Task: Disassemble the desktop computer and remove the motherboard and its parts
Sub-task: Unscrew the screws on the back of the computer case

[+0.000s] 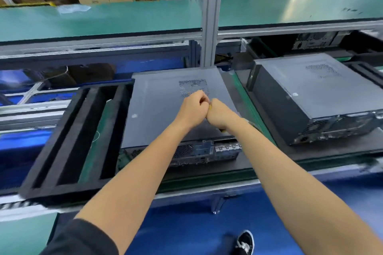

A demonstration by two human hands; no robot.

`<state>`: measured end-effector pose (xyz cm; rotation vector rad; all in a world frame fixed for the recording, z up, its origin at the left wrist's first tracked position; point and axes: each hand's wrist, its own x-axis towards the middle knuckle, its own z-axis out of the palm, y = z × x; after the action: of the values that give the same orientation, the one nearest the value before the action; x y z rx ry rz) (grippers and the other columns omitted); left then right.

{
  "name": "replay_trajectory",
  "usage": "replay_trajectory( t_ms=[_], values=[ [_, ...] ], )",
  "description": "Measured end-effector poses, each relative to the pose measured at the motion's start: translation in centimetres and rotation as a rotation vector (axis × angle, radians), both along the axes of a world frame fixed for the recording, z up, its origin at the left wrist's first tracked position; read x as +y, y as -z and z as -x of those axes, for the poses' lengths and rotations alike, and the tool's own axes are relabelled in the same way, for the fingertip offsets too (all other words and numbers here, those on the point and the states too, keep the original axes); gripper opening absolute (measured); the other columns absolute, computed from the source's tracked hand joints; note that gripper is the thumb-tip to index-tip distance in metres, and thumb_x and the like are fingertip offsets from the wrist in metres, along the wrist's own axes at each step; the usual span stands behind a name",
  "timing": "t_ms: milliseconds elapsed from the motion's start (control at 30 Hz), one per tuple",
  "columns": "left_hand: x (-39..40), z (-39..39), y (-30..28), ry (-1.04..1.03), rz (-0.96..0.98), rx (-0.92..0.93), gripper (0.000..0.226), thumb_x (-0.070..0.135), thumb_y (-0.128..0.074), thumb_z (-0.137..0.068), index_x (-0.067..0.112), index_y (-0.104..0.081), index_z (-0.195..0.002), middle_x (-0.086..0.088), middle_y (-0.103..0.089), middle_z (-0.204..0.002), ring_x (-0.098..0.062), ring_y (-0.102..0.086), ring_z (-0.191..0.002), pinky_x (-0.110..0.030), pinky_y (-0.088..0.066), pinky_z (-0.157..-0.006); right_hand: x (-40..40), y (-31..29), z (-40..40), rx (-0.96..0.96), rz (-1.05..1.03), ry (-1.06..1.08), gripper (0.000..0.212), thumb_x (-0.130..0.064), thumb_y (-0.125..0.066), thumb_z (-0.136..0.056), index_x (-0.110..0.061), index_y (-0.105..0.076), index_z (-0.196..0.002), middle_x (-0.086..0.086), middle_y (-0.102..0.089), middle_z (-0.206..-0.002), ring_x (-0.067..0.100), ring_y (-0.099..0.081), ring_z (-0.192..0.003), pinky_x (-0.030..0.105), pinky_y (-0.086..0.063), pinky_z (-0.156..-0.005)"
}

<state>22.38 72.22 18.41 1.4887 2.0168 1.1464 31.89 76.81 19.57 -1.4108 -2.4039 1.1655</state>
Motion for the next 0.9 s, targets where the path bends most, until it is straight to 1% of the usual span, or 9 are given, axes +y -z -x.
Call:
replay_trajectory(
  t_ms=[67,133,233,300,400,500,667,800,900],
  values=[
    [-1.8,0.3,0.7,0.014,-0.005,-0.034,0.018,-0.003,-0.045,-0.082,0.012,-0.054,-0.082,-0.002,-0.061,-0.082,-0.015,-0.05,-0.074,-0.01,-0.034,-0.055,-2.1,0.4,-0.1,-0.008,0.04,-0.025,0.026,-0.011,-0.041,-0.096,0.0,-0.04,-0.12,0.009,-0.051,-0.094,0.02,-0.046,-0.079,0.03,-0.035,-0.064],
    [-3.1,0.2,1.3,0.032,-0.006,-0.048,0.018,-0.004,-0.046,-0.08,0.012,-0.054,-0.083,0.001,-0.06,-0.08,-0.014,-0.05,-0.072,-0.009,-0.035,-0.054,-3.7,0.8,-0.7,-0.017,0.074,-0.037,0.037,-0.01,-0.039,-0.097,0.002,-0.029,-0.13,0.01,-0.05,-0.101,0.021,-0.048,-0.085,0.032,-0.036,-0.066],
    [-4.1,-0.6,2.1,0.051,0.001,-0.04,0.018,-0.003,-0.048,-0.078,0.012,-0.053,-0.087,0.0,-0.059,-0.081,-0.017,-0.052,-0.073,-0.017,-0.038,-0.056,-5.4,1.3,-2.2,-0.013,0.065,-0.082,0.009,-0.006,-0.036,-0.096,-0.012,-0.031,-0.099,0.007,-0.046,-0.081,0.019,-0.044,-0.065,0.033,-0.034,-0.053],
    [-4.4,-1.4,2.6,0.051,0.001,-0.09,0.021,-0.002,-0.048,-0.082,0.014,-0.051,-0.094,-0.002,-0.059,-0.083,-0.015,-0.052,-0.072,-0.014,-0.04,-0.053,-6.2,1.6,-3.6,0.005,0.039,-0.067,0.017,-0.008,-0.035,-0.099,-0.017,-0.028,-0.086,0.01,-0.048,-0.078,0.023,-0.047,-0.06,0.032,-0.037,-0.049],
    [-4.6,-3.2,3.2,0.067,-0.001,-0.08,0.021,0.002,-0.049,-0.087,0.018,-0.051,-0.099,-0.004,-0.063,-0.086,-0.012,-0.056,-0.074,-0.011,-0.041,-0.055,-6.9,2.2,-6.1,0.044,0.053,-0.009,0.015,-0.017,-0.036,-0.103,-0.018,-0.032,-0.088,0.01,-0.053,-0.081,0.023,-0.055,-0.052,0.024,-0.041,-0.037],
    [-4.8,-5.3,3.8,0.103,0.001,0.016,0.019,0.002,-0.05,-0.088,0.016,-0.056,-0.099,-0.002,-0.066,-0.083,-0.019,-0.06,-0.08,-0.025,-0.046,-0.068,-7.1,2.7,-8.6,0.031,0.047,0.037,0.015,-0.024,-0.039,-0.102,-0.019,-0.036,-0.088,0.008,-0.055,-0.083,0.022,-0.055,-0.054,0.015,-0.036,-0.031],
    [-4.0,-7.3,4.5,0.127,-0.05,0.288,0.02,0.005,-0.056,-0.085,0.018,-0.067,-0.096,0.007,-0.059,-0.085,-0.021,-0.051,-0.09,-0.035,-0.043,-0.081,-7.1,3.5,-11.6,-0.015,0.084,0.131,0.019,-0.026,-0.031,-0.101,-0.014,-0.041,-0.089,0.011,-0.054,-0.083,0.023,-0.055,-0.049,0.018,-0.035,-0.033],
    [-3.6,-8.4,5.6,0.098,-0.075,0.266,0.025,0.008,-0.062,-0.085,0.014,-0.065,-0.11,0.0,-0.065,-0.11,-0.02,-0.054,-0.104,-0.033,-0.042,-0.092,-7.0,3.9,-12.9,-0.07,0.115,0.16,0.021,-0.023,-0.028,-0.1,-0.009,-0.044,-0.098,0.011,-0.052,-0.085,0.022,-0.056,-0.046,0.017,-0.035,-0.034],
    [-3.5,-9.1,6.0,0.074,-0.099,0.221,0.02,0.007,-0.064,-0.085,0.01,-0.067,-0.104,-0.002,-0.065,-0.108,-0.02,-0.057,-0.102,-0.029,-0.043,-0.09,-6.7,4.2,-13.5,-0.079,0.127,0.183,0.021,-0.022,-0.029,-0.1,-0.007,-0.044,-0.098,0.011,-0.052,-0.081,0.022,-0.056,-0.044,0.013,-0.031,-0.031]
  ],
)
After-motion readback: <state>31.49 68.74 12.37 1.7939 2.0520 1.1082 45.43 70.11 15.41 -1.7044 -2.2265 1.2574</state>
